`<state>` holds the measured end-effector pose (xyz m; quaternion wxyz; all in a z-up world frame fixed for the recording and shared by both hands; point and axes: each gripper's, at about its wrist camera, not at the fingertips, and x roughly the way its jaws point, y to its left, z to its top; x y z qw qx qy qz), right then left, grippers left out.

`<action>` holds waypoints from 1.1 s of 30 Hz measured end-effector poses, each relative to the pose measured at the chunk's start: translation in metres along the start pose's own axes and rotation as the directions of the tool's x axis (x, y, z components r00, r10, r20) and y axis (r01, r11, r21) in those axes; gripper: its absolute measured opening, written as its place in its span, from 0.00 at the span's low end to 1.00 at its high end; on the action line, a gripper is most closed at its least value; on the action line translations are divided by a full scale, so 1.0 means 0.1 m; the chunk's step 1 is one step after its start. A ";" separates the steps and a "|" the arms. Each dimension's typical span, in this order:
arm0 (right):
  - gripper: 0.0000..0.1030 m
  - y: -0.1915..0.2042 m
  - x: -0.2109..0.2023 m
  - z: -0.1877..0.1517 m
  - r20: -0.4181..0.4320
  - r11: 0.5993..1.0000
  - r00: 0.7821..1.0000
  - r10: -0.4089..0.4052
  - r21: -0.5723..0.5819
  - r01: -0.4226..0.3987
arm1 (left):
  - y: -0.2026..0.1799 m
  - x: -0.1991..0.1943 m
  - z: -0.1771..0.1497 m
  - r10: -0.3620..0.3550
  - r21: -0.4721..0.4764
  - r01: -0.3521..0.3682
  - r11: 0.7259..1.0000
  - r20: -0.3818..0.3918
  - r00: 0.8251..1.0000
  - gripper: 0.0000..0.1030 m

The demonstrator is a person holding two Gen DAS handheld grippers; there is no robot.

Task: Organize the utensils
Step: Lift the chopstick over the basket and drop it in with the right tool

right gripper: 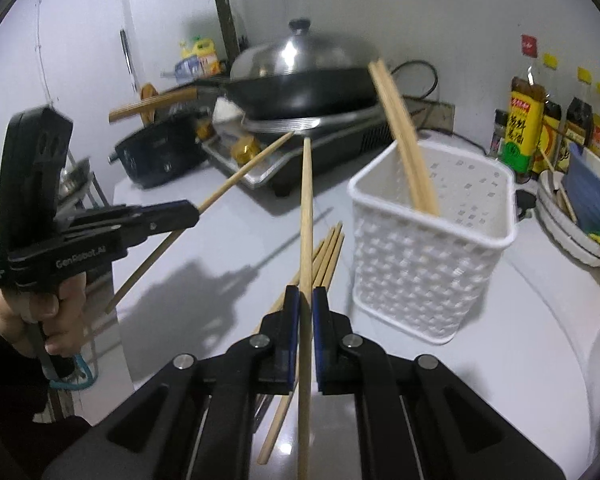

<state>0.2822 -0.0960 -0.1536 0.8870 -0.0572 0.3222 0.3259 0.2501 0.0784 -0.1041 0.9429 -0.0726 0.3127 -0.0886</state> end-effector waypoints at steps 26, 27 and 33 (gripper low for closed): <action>0.05 -0.15 -1.05 1.25 0.306 0.989 0.948 -0.084 -0.093 0.118 | -0.02 -0.16 0.51 -0.028 0.011 0.027 1.000 0.120 0.992 0.06; 0.05 -0.15 -1.07 1.27 0.312 0.988 0.946 -0.087 -0.097 0.123 | -0.02 -0.16 0.52 -0.031 0.010 0.030 1.000 0.124 0.992 0.06; 0.05 -0.18 -1.06 1.42 0.329 0.979 0.936 -0.124 -0.116 0.170 | 0.01 -0.16 0.55 -0.034 0.003 0.033 0.999 0.134 0.990 0.06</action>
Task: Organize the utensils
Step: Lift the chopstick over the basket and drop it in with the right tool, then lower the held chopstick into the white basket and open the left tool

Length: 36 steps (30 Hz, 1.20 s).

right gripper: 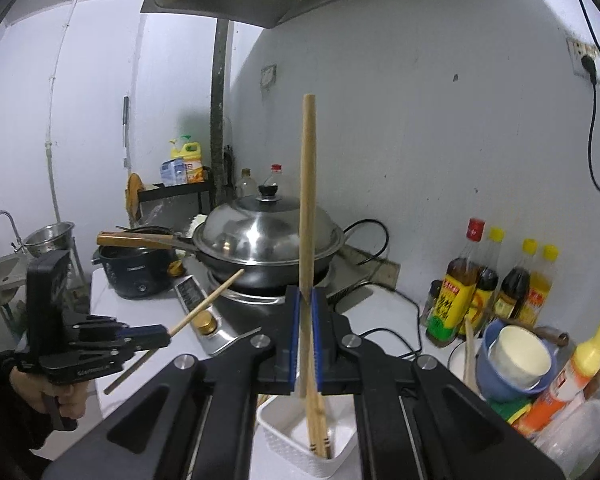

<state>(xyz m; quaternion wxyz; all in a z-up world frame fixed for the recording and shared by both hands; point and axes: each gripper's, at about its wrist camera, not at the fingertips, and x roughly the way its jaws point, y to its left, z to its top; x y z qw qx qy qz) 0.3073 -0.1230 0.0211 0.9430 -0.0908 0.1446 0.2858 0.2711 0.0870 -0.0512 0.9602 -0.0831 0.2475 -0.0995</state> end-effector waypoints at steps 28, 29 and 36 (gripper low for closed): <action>0.05 -0.14 0.72 -0.82 -0.237 0.997 0.971 -0.020 0.070 0.037 | -0.01 0.10 -0.03 -0.015 -0.016 0.015 1.000 -0.017 1.000 0.06; 0.05 -0.17 0.70 -0.83 -0.235 0.996 0.972 -0.017 0.078 0.037 | -0.04 0.11 -0.02 -0.024 -0.019 0.024 1.000 -0.017 1.000 0.06; 0.05 -0.33 0.52 -0.95 -0.221 0.992 0.975 -0.004 0.121 0.031 | -0.30 0.27 0.13 -0.097 -0.035 0.097 0.995 -0.014 0.995 0.06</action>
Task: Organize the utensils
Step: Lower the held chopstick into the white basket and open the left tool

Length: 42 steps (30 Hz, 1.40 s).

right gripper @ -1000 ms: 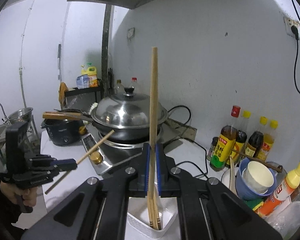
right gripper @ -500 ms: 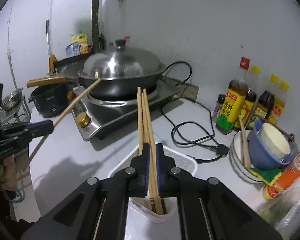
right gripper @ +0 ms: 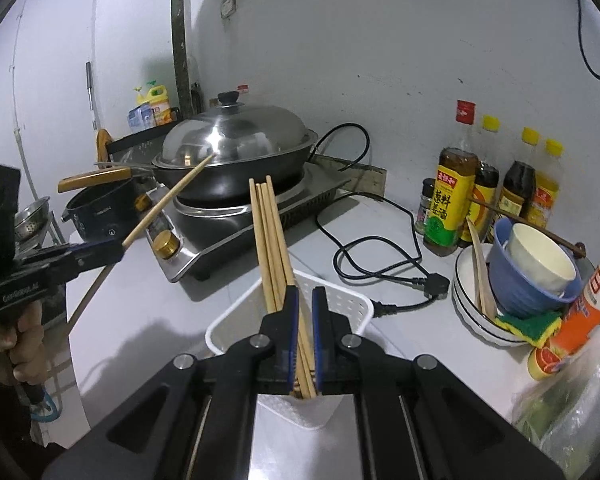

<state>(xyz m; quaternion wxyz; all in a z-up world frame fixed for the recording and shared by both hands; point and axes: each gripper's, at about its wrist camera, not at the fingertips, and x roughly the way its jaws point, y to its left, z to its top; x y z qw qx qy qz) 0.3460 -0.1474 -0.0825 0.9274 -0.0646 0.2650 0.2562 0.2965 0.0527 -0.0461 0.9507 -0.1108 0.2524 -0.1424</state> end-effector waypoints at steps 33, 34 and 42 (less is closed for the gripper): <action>0.15 -0.70 -0.23 -0.36 0.076 0.988 0.994 0.085 0.126 -0.094 | -0.61 1.30 -0.09 0.110 -0.332 -0.035 0.943 0.208 0.972 0.06; 0.15 -0.70 -0.23 -0.37 0.076 0.987 0.993 0.086 0.126 -0.095 | -0.62 1.31 -0.11 0.110 -0.331 -0.038 0.943 0.202 0.973 0.06; 0.15 -0.70 -0.20 -0.39 0.073 0.986 0.993 0.094 0.132 -0.103 | -0.57 1.27 -0.20 0.121 -0.317 -0.067 0.946 0.153 0.981 0.06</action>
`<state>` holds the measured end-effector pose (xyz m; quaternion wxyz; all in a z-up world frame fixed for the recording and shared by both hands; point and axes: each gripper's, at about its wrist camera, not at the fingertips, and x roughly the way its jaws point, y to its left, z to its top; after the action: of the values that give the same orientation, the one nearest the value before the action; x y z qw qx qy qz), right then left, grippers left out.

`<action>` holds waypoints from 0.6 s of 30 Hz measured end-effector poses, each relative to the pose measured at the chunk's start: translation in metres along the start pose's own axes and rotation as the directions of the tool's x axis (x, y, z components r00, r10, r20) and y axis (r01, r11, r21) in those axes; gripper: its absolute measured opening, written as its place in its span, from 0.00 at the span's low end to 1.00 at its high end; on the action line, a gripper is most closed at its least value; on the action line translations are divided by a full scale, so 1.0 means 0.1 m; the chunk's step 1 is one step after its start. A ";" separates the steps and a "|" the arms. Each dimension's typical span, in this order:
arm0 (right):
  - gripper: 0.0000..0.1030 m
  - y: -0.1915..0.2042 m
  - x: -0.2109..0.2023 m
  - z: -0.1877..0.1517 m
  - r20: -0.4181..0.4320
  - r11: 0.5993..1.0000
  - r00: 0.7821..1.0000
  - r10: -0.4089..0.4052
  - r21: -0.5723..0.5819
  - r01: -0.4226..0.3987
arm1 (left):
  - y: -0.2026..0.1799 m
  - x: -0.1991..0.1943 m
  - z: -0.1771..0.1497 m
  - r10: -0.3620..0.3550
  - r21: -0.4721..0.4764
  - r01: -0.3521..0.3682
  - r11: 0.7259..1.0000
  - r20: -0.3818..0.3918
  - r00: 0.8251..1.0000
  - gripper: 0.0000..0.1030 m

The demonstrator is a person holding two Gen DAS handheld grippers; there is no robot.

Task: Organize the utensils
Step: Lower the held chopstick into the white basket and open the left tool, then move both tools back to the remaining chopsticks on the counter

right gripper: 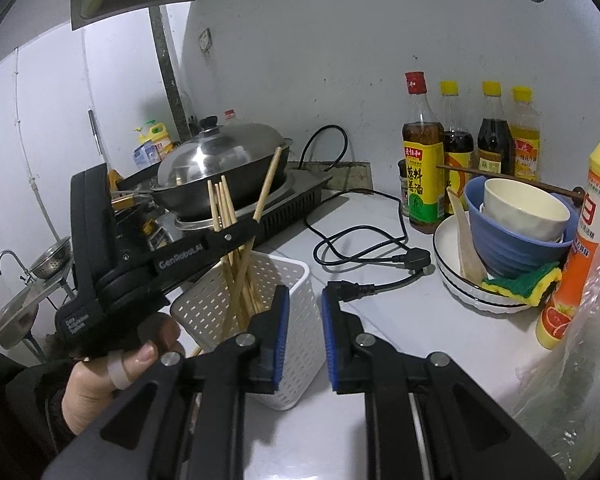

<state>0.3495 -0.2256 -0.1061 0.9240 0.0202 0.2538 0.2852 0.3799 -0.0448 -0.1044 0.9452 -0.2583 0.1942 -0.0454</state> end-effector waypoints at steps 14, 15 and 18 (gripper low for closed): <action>0.15 0.20 -0.03 -0.01 -0.008 1.000 1.000 -0.018 -0.018 0.018 | 0.14 -0.41 0.08 -0.053 0.023 0.053 0.998 -0.038 0.998 0.41; 0.15 0.23 -0.03 -0.01 -0.010 1.000 1.000 -0.021 -0.022 0.021 | 0.16 -0.46 0.09 -0.054 0.025 0.055 0.998 -0.036 0.998 0.43; 0.15 0.32 -0.04 -0.02 -0.014 0.999 0.999 -0.033 -0.030 0.033 | 0.20 -0.58 0.10 -0.055 0.039 0.056 0.998 -0.037 0.998 0.47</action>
<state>0.3288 -0.2013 -0.1000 0.9270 0.0000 0.2565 0.2737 0.3306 -0.0118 -0.0865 0.9450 -0.2436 0.2029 -0.0802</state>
